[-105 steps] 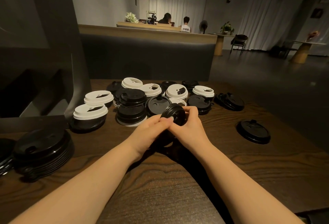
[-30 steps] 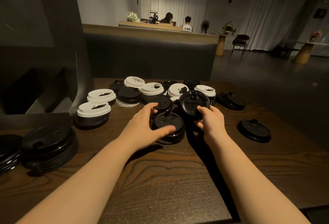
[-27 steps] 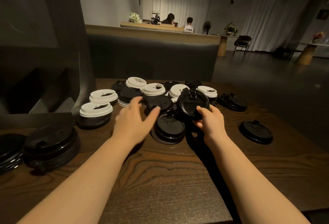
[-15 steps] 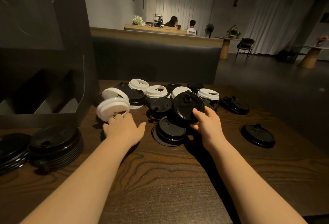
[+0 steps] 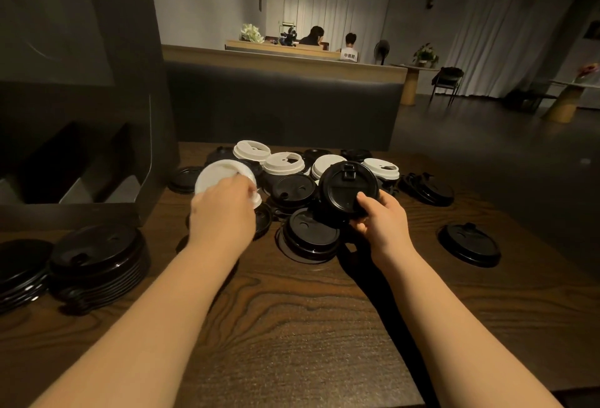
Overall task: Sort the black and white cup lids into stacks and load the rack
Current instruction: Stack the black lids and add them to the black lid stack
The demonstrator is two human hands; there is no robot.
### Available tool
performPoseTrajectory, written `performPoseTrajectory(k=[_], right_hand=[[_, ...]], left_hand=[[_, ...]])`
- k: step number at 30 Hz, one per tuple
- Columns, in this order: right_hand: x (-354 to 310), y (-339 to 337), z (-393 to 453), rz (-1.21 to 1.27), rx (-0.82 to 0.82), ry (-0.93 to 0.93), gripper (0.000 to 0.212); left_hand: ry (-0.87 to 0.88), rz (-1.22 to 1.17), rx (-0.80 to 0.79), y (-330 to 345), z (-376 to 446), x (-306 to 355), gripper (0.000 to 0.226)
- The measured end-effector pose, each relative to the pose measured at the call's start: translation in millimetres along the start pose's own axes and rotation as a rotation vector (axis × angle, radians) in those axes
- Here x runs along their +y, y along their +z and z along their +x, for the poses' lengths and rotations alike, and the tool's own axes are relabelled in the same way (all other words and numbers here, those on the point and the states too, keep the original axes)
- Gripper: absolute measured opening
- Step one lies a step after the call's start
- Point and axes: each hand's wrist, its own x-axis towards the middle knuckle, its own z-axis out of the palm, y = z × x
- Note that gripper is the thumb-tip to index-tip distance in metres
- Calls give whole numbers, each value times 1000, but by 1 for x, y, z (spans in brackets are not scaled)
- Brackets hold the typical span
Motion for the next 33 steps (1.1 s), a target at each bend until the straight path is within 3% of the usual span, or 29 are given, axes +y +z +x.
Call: performPoseTrajectory(k=[2, 5, 9, 12, 14, 16, 19, 23, 26, 29, 33], right_hand=[[-1, 0, -1, 11, -6, 1, 18], [-2, 0, -3, 15, -14, 3, 18], [-3, 1, -4, 40, -26, 24, 16], [-3, 2, -5, 46, -26, 33, 16], [-4, 2, -5, 50, -19, 26, 16], [-5, 2, -5, 51, -17, 22, 17], [-5, 1, -6, 38, -20, 27, 16], [-5, 1, -4, 41, -24, 32, 17], [-4, 0, -5, 58, -41, 44, 16], [-4, 1, -5, 115, -66, 63, 17], [-5, 0, -4, 179, -116, 124, 18]], left_hand=[[-136, 63, -20, -6, 6, -7, 41], [-272, 245, -179, -8, 11, -15, 51], [-273, 426, -358, 0, 14, -22, 44], [-297, 448, -359, 1, 13, -22, 44], [-243, 457, -260, -2, 12, -18, 49], [-80, 436, -178, -3, 10, -13, 52], [182, 420, -309, 4, 6, -5, 52], [182, 365, -382, 18, 4, -8, 35], [96, 129, -238, 14, 7, -9, 21], [-55, -420, -77, 1, 10, -8, 15], [-369, -1115, -193, 0, 10, -6, 12]])
